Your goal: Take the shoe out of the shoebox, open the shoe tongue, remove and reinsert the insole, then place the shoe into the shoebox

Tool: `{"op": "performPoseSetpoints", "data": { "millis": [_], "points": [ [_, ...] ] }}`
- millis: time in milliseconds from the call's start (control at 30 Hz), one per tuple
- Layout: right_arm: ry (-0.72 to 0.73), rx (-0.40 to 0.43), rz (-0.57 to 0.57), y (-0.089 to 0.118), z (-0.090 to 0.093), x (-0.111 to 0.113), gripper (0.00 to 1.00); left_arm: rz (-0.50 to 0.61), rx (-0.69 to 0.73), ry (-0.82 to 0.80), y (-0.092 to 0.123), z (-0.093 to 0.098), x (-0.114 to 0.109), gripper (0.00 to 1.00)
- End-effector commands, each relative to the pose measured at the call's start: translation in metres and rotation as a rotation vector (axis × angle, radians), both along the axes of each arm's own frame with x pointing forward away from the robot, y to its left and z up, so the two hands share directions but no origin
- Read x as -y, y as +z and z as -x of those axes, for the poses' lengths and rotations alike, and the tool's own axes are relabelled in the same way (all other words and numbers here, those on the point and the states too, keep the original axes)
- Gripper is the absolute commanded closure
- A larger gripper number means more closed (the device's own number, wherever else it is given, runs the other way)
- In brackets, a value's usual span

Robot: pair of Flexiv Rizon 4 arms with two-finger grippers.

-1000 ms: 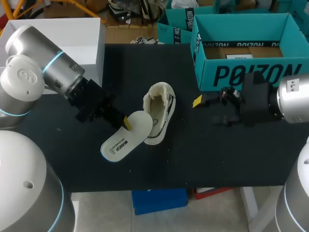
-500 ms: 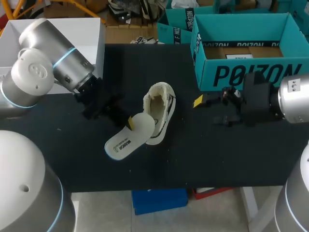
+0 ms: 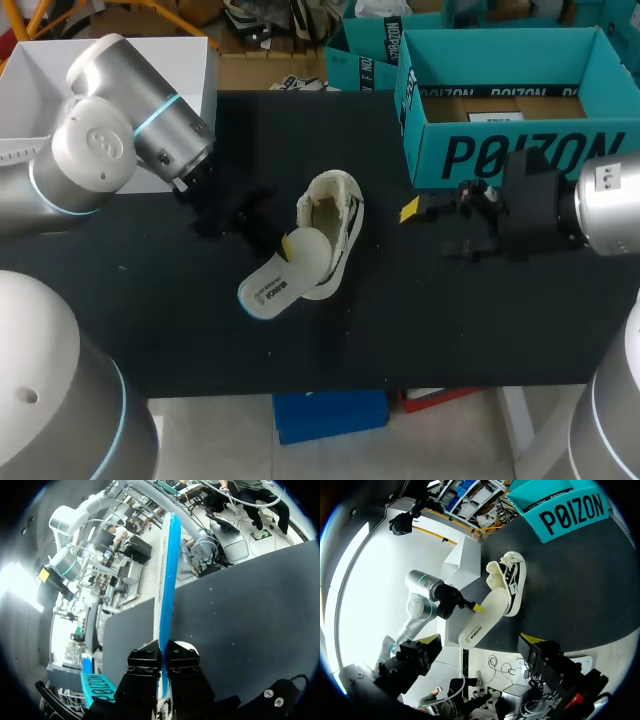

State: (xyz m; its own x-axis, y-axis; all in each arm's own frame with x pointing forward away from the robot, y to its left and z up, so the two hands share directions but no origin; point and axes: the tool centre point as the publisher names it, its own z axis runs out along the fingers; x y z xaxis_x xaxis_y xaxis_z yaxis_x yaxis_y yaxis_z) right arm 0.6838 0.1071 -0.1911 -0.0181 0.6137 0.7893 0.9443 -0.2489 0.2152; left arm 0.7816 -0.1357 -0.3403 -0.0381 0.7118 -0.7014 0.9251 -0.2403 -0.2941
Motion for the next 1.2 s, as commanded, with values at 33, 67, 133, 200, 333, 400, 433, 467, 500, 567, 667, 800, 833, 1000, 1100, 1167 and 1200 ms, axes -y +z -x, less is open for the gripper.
{"op": "performPoseSetpoints", "data": {
  "millis": [33,67,133,200,333,400,433,467,500,567,667,800,833,1000,1100,1167,1200],
  "points": [
    [0.0,-0.001,0.001,0.001,0.0,0.0,0.0,-0.006,-0.005,-0.006,-0.005,-0.008,0.007,1.0],
    [0.0,-0.001,0.001,0.001,0.0,0.0,0.0,-0.007,-0.005,-0.005,-0.006,-0.01,0.007,1.0],
    [0.0,-0.001,0.001,0.001,0.0,0.0,0.0,-0.008,-0.005,-0.004,-0.007,-0.012,0.008,1.0],
    [0.0,-0.001,0.001,0.001,0.0,0.0,0.0,-0.011,-0.004,0.0,-0.009,-0.016,0.01,1.0],
    [0.0,-0.001,0.001,0.001,0.0,0.0,0.0,-0.025,0.016,0.01,-0.012,-0.022,0.011,1.0],
    [0.0,-0.001,0.001,0.001,0.0,0.0,0.0,-0.029,0.023,0.013,-0.014,-0.025,0.011,1.0],
    [0.0,-0.001,0.001,0.001,0.0,0.0,0.0,-0.026,0.021,0.014,-0.015,-0.026,0.012,1.0],
    [0.0,-0.001,0.001,0.001,0.0,0.0,0.0,-0.026,0.021,0.014,-0.017,-0.028,0.012,1.0],
    [0.0,-0.001,0.001,0.001,0.0,0.0,0.0,-0.019,0.012,0.02,-0.019,-0.031,0.013,1.0],
    [0.0,-0.001,0.001,0.001,0.0,0.0,0.0,-0.02,0.015,0.027,-0.022,-0.035,0.013,1.0],
    [0.0,-0.001,0.001,0.001,0.0,0.0,0.0,-0.016,0.016,0.036,-0.024,-0.04,0.014,1.0],
    [0.0,-0.001,0.001,0.001,0.0,0.0,0.0,-0.014,0.02,0.043,-0.027,-0.046,0.017,1.0],
    [0.0,-0.001,0.001,0.001,0.0,0.0,0.0,-0.014,0.021,0.045,-0.028,-0.047,0.018,1.0],
    [0.0,-0.001,0.001,0.001,0.0,0.0,0.0,-0.015,0.036,0.055,-0.029,-0.054,0.023,1.0],
    [0.0,-0.001,0.001,0.001,0.0,0.0,0.0,-0.013,0.048,0.066,-0.028,-0.059,0.026,1.0],
    [0.0,-0.001,0.001,0.001,0.0,0.0,0.0,-0.011,0.058,0.076,-0.028,-0.062,0.027,1.0],
    [0.0,-0.001,0.001,0.001,0.0,0.0,0.0,-0.013,0.064,0.079,-0.028,-0.063,0.028,1.0]
  ]
}}
